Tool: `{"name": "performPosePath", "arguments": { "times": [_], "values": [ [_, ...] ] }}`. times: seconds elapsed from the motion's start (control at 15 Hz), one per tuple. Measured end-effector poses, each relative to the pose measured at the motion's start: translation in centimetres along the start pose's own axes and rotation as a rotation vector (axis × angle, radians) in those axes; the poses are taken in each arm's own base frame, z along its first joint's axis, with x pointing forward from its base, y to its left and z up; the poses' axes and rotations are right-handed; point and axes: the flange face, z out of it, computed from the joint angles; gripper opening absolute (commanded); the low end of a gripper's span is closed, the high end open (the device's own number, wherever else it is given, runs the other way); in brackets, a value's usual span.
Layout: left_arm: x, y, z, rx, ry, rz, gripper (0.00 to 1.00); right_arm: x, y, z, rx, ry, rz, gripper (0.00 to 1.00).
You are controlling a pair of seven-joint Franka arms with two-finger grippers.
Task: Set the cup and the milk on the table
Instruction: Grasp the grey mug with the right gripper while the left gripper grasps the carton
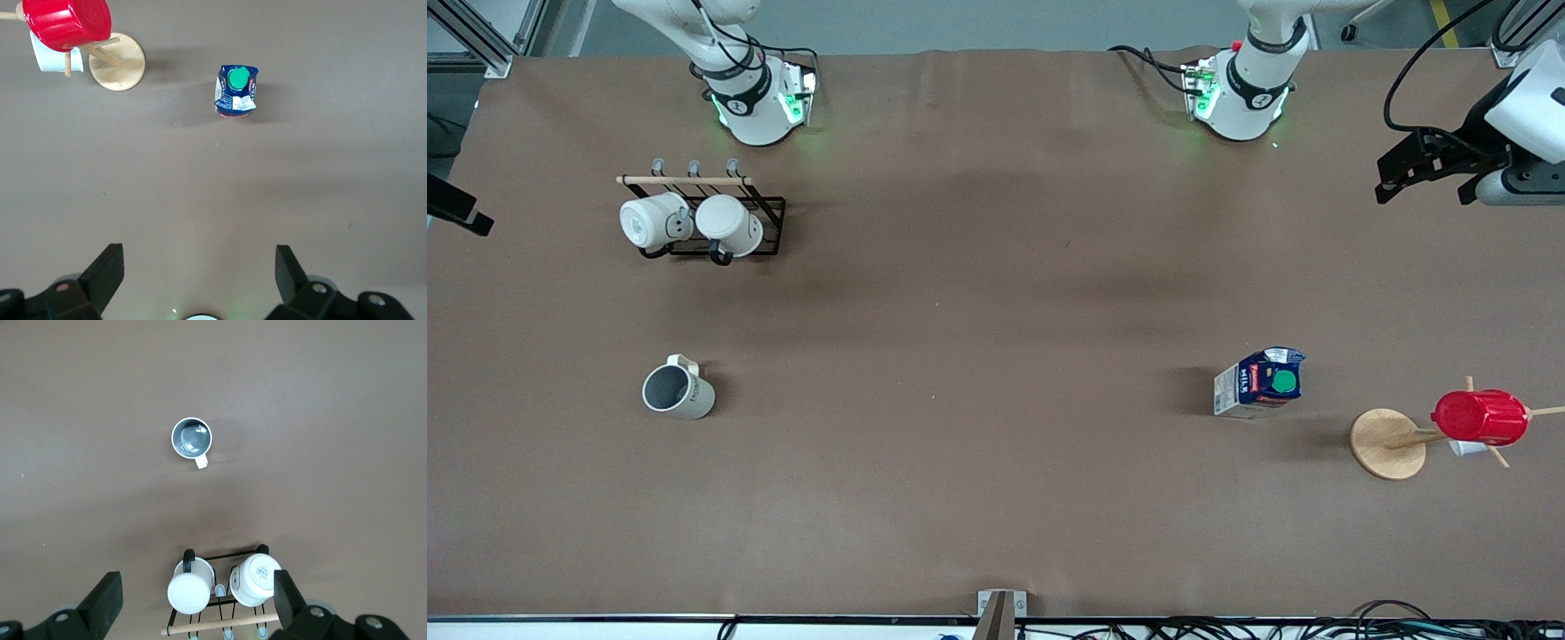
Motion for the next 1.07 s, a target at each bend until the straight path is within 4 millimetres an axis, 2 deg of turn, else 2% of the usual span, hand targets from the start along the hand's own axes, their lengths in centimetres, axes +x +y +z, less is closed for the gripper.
{"name": "performPosePath", "arguments": {
  "times": [0.27, 0.4, 0.53, 0.67, 0.8, 0.87, 1.07],
  "values": [
    [0.3, 0.0, 0.0, -0.002, 0.001, 0.001, 1.00, 0.0, 0.1, 0.0, 0.000, -0.002, 0.002, 1.00],
    [1.4, -0.1, 0.6, -0.004, -0.006, 0.001, 1.00, 0.0, 0.1, 0.0, 0.000, -0.004, 0.003, 1.00],
    [3.8, -0.1, 3.1, -0.012, -0.008, 0.002, 1.00, 0.1, 0.1, 0.2, 0.000, -0.006, 0.000, 1.00],
    [6.8, -0.1, 7.0, -0.023, -0.004, 0.005, 1.00, 1.3, 0.1, 1.6, -0.001, -0.006, -0.036, 1.00],
    [9.2, 0.0, 11.3, -0.021, -0.013, 0.011, 1.00, 4.0, 0.1, 5.0, -0.003, 0.001, -0.091, 1.00],
    [10.1, 0.0, 13.2, -0.021, -0.019, 0.013, 1.00, 5.4, 0.2, 7.5, -0.004, 0.005, -0.115, 1.00],
    [11.5, 0.2, 18.4, -0.022, -0.016, 0.018, 1.00, 8.8, 1.7, 16.5, -0.010, 0.025, -0.200, 1.00]
  ]
}}
